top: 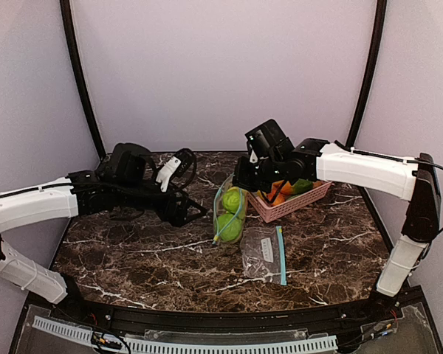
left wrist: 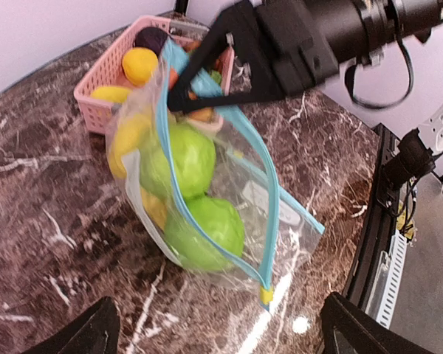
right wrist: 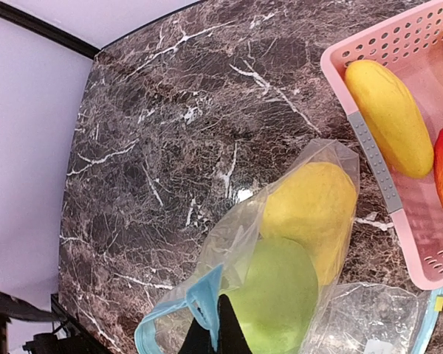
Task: Place the food in the zip-top bag and seal the zipper
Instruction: Pass from the left arm to the right, then pass from the right arm to the left
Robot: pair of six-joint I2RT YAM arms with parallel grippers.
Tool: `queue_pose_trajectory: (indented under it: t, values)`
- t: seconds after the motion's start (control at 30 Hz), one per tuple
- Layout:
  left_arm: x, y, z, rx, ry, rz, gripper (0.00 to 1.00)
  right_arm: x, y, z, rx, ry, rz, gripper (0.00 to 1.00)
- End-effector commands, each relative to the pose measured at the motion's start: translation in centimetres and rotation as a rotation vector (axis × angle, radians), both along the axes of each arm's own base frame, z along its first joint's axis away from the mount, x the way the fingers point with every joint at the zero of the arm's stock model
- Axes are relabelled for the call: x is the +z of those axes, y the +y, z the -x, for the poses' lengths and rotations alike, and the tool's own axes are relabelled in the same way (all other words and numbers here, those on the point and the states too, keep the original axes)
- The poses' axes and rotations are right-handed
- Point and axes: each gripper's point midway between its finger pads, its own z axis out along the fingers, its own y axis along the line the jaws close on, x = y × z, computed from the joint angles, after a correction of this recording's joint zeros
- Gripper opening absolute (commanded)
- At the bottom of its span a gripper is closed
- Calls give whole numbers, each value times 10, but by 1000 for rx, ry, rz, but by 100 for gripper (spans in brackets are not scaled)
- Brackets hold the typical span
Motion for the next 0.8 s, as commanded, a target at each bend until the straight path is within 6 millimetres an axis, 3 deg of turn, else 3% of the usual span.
queue_pose_trajectory:
  t: [0.0, 0.17, 0.3, 0.5, 0.77]
  values:
    - [-23, 1, 18, 103, 74, 118, 97, 10, -3, -6, -120, 5, -59, 0]
    - [-42, -22, 44, 87, 151, 248, 98, 10, 0, -8, -127, 10, -70, 0]
    - [-57, -31, 43, 89, 171, 218, 97, 13, 2, -7, -125, 5, -75, 0]
    - [-73, -46, 44, 59, 197, 181, 61, 12, 0, -7, -131, 1, -69, 0]
    - [-79, -45, 42, 78, 190, 141, 31, 8, -1, -7, -131, 3, -59, 0]
